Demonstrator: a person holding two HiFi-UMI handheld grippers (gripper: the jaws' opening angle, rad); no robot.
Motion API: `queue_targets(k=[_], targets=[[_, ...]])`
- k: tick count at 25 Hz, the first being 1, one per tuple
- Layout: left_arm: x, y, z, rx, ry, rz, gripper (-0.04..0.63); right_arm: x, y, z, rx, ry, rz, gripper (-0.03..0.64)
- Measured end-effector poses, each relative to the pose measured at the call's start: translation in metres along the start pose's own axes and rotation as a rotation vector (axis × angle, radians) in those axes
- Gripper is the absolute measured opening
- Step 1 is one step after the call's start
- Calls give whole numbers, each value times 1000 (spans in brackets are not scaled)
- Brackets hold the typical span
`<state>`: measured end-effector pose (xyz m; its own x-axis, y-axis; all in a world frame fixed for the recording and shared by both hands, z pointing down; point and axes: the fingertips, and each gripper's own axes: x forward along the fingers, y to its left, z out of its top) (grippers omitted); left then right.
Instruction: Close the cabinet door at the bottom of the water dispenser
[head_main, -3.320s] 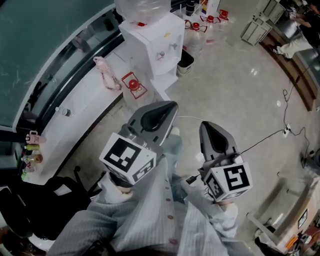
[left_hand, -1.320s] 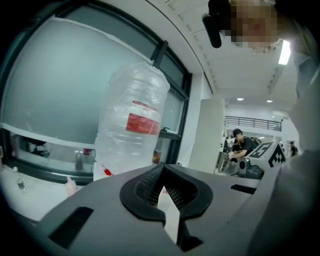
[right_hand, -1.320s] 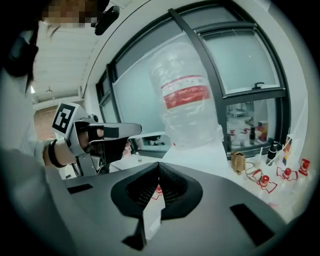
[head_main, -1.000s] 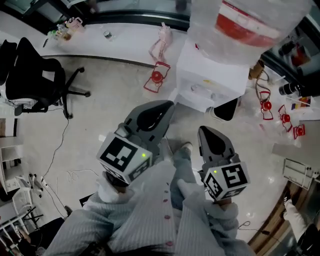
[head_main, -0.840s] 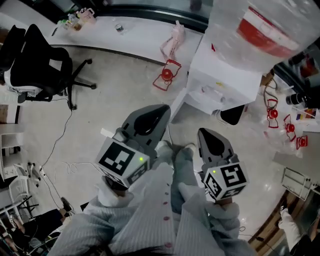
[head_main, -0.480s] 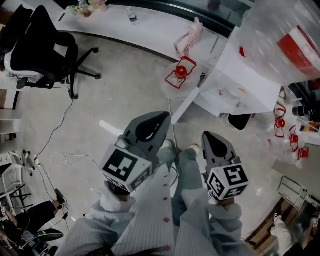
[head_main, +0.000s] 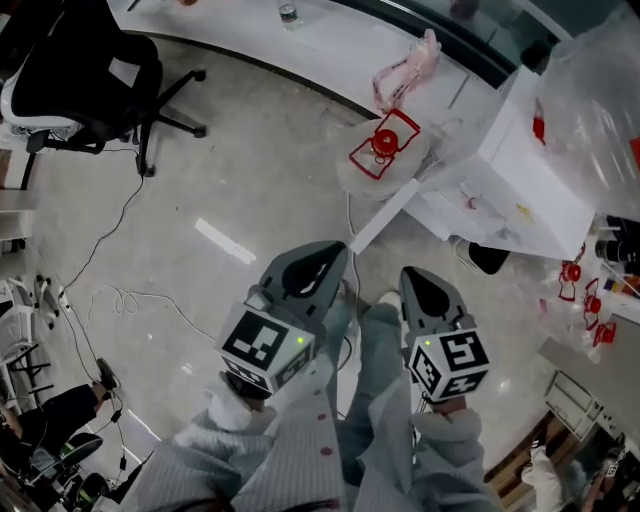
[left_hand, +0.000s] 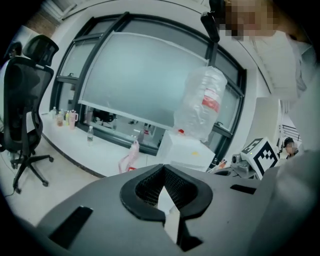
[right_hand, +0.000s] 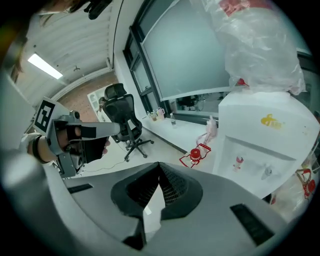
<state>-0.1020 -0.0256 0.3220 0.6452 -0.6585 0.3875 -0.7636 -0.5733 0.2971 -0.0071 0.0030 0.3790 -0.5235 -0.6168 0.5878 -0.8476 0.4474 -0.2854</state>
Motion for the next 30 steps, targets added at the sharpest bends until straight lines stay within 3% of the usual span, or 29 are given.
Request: queue_targets(k=[8, 23, 30], targets=[[23, 40, -53, -50, 41, 26, 11, 60, -17, -17, -31, 35, 2, 14], [58, 99, -192, -264, 154, 114, 11, 178, -38, -128, -15, 175, -34, 15], [76, 119, -230, -288, 208, 130, 11, 211, -55, -161, 21, 216, -82, 15]])
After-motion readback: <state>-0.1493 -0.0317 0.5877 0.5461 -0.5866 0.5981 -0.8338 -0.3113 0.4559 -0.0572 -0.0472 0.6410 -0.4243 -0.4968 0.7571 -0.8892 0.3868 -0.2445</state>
